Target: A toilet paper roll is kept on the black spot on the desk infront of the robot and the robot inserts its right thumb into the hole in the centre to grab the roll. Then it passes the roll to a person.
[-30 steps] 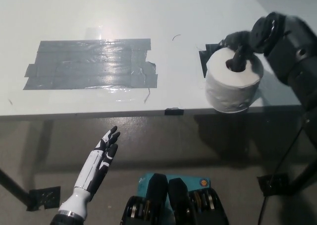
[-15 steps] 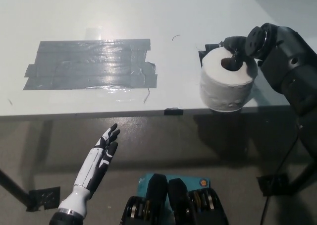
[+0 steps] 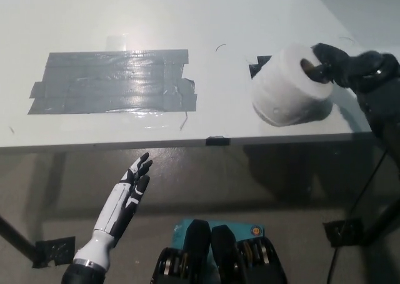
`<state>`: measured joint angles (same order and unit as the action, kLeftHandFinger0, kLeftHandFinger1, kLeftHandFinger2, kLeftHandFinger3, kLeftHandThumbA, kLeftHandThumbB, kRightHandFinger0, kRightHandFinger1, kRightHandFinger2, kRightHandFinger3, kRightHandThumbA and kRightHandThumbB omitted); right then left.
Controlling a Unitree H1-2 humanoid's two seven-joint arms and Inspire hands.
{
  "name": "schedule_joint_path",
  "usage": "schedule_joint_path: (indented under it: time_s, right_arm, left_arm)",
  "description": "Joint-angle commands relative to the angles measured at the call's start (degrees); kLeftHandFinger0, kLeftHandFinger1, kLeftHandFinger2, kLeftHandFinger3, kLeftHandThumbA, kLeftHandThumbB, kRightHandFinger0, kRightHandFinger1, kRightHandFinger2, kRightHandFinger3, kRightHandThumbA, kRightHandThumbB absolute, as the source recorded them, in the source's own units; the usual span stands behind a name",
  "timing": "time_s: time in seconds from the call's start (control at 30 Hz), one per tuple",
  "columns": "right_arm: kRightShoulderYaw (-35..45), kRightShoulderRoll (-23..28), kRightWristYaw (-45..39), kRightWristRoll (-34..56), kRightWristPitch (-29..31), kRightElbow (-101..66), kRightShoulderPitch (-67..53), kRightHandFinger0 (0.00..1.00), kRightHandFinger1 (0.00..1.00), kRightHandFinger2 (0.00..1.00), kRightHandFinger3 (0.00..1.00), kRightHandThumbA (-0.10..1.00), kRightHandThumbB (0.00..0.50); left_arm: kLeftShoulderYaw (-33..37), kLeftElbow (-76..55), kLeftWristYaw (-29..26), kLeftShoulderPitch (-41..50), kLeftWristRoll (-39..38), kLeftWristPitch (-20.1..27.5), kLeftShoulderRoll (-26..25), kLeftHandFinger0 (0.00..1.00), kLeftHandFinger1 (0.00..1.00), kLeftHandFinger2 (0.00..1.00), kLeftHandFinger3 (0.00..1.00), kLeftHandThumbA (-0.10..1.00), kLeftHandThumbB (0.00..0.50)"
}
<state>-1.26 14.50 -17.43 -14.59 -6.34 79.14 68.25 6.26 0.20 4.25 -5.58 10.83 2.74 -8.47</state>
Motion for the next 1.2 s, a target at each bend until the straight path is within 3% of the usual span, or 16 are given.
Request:
schedule_joint_path:
  time_s: [0.0, 0.07, 0.1, 0.13, 0.17, 0.23, 0.3, 0.33, 0.4, 0.47, 0.5, 0.6, 0.77, 0.93, 1.17]
  right_arm:
    - [19.32, -0.03, 4.01, 21.57, -0.46, -0.06, -3.45, 0.02, 0.56, 1.0, 1.0, -0.1, 0.232]
    - [23.86, -0.17, 3.8, 24.18, -1.24, 0.09, -4.06, 0.0, 0.43, 0.89, 1.0, -0.1, 0.225]
    - [27.7, -0.29, 2.49, 26.97, -2.34, -0.05, -4.68, 0.0, 0.28, 0.76, 1.0, -0.1, 0.22]
    - [28.9, -0.42, 1.66, 27.41, -2.3, -0.51, -5.22, 0.0, 0.22, 0.7, 0.98, -0.1, 0.222]
    - [32.76, -0.71, -0.14, 30.67, -3.86, -1.03, -5.99, 0.0, 0.11, 0.58, 0.79, -0.1, 0.221]
    - [37.36, -1.42, -2.28, 33.97, -6.74, -2.01, -7.05, 0.0, 0.05, 0.57, 0.59, -0.1, 0.206]
    - [40.78, -2.46, -3.78, 36.29, -9.04, -3.43, -7.95, 0.0, 0.02, 0.57, 0.61, -0.1, 0.2]
    - [41.51, -3.1, -4.96, 36.77, -9.81, -4.73, -8.67, 0.0, 0.01, 0.55, 0.64, -0.1, 0.167]
    - [42.46, -4.61, -6.86, 37.5, -12.13, -8.54, -10.37, 0.0, 0.01, 0.56, 0.69, -0.1, 0.144]
    - [43.74, -7.59, -6.8, 39.6, -16.3, -17.02, -12.57, 0.0, 0.1, 0.62, 0.94, -0.1, 0.111]
    - [44.06, -9.18, -6.7, 40.51, -18.44, -21.68, -13.74, 0.0, 0.18, 0.64, 1.0, -0.1, 0.11]
    - [43.91, -11.02, -4.36, 42.82, -20.51, -28.89, -13.69, 0.0, 0.28, 0.72, 1.0, -0.1, 0.142]
    - [40.03, -12.31, -2.14, 49.22, -20.59, -37.3, -14.03, 0.0, 0.35, 0.79, 1.0, -0.1, 0.115]
    - [35.4, -11.62, 0.68, 54.1, -20.59, -41.79, -13.75, 0.0, 0.38, 0.74, 1.0, -0.1, 0.1]
    - [32.47, -11.69, 4.82, 57.49, -20.59, -46.06, -14.36, 0.0, 0.4, 0.75, 1.0, -0.1, 0.093]
  left_arm:
    - [-0.13, -0.77, 0.04, -1.36, 0.69, 0.77, -0.71, 1.0, 1.0, 1.0, 1.0, 1.0, 0.06]
    - [-0.11, -0.66, -0.09, -1.36, 0.86, 0.76, -0.67, 1.0, 1.0, 1.0, 1.0, 1.0, 0.061]
    - [-0.16, -0.67, -0.03, -1.33, 0.76, 0.87, -0.76, 1.0, 1.0, 1.0, 1.0, 1.0, 0.06]
    - [-0.16, -0.47, -0.05, -1.36, 0.73, 1.11, -0.78, 1.0, 1.0, 1.0, 1.0, 1.0, 0.061]
    - [-0.16, -0.26, -0.08, -1.62, 0.74, 1.12, -0.73, 1.0, 1.0, 1.0, 1.0, 1.0, 0.061]
    - [-0.09, -0.15, -0.04, -1.94, 0.82, 1.09, -0.72, 1.0, 1.0, 1.0, 1.0, 1.0, 0.056]
    - [-0.07, -0.23, 0.06, -2.24, 0.85, 0.84, -0.77, 1.0, 1.0, 1.0, 1.0, 1.0, 0.054]
    - [-0.06, -0.26, 0.09, -2.22, 0.81, 0.86, -0.76, 1.0, 1.0, 1.0, 1.0, 1.0, 0.055]
    - [-0.05, -0.15, 0.06, -2.23, 0.76, 1.13, -0.72, 1.0, 1.0, 1.0, 1.0, 1.0, 0.054]
    - [-0.08, 0.58, 0.01, -2.99, 0.64, 1.42, -0.64, 1.0, 1.0, 1.0, 1.0, 1.0, 0.056]
    - [-0.08, 0.73, 0.04, -3.02, 0.53, 1.53, -0.62, 1.0, 1.0, 1.0, 1.0, 1.0, 0.056]
    - [-0.11, 1.45, 0.01, -4.71, 0.58, 1.47, -0.52, 1.0, 1.0, 1.0, 1.0, 1.0, 0.054]
    - [-0.16, 1.78, 0.02, -5.72, 0.51, 1.18, -0.45, 1.0, 1.0, 1.0, 1.0, 1.0, 0.05]
    - [-0.2, 2.03, 0.0, -6.6, 0.42, 1.23, -0.4, 1.0, 1.0, 1.0, 1.0, 1.0, 0.06]
    - [0.06, 1.19, 0.28, -6.03, 0.27, 0.68, -0.22, 1.0, 1.0, 1.0, 1.0, 1.0, 0.047]
